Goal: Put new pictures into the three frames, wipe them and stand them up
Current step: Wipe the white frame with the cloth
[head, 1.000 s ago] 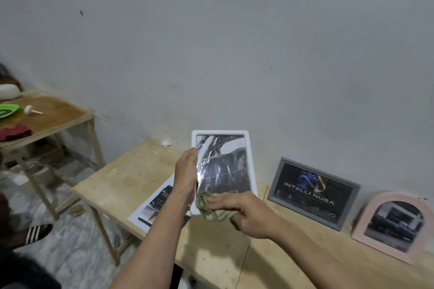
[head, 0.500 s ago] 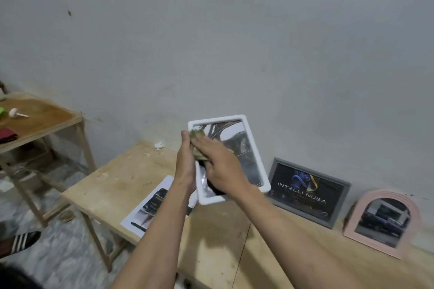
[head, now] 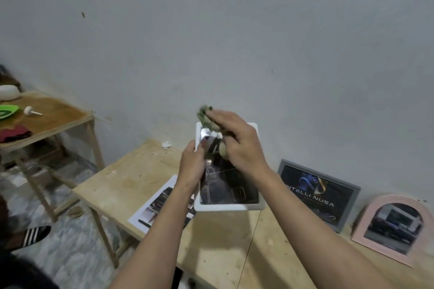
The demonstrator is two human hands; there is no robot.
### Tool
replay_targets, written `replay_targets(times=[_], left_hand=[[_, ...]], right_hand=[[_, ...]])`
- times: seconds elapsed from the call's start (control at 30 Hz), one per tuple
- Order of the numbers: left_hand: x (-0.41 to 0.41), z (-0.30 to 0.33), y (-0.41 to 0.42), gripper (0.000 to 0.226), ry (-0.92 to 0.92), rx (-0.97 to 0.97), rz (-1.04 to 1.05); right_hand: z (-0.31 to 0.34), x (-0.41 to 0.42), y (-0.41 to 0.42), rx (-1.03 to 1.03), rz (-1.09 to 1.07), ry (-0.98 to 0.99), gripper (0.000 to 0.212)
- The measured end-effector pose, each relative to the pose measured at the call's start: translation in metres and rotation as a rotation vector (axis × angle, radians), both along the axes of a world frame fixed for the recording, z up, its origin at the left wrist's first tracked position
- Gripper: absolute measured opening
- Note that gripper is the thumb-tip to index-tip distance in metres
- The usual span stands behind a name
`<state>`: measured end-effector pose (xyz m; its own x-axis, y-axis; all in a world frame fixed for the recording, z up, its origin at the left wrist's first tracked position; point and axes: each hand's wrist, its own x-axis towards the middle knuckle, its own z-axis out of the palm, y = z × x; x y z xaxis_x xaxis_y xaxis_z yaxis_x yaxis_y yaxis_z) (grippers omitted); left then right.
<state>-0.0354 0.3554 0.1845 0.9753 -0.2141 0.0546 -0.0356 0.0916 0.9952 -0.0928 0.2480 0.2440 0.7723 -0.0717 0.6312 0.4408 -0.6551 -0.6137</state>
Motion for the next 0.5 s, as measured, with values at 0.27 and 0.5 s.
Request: replay_targets(times=[0.27,0.5], left_hand=[[-0.014,-0.003,-0.02,0.012,0.112,-0.207,-0.02],[-0.003,-0.004,-0.004,0.02,0.027,-0.066,0.079]], right_hand=[[-0.026,0.039,-0.026,-0.847,-0.213,-0.078,0.056],[-0.042,0.015,-0.084,-0.71,-0.43,-0.008,0.057]])
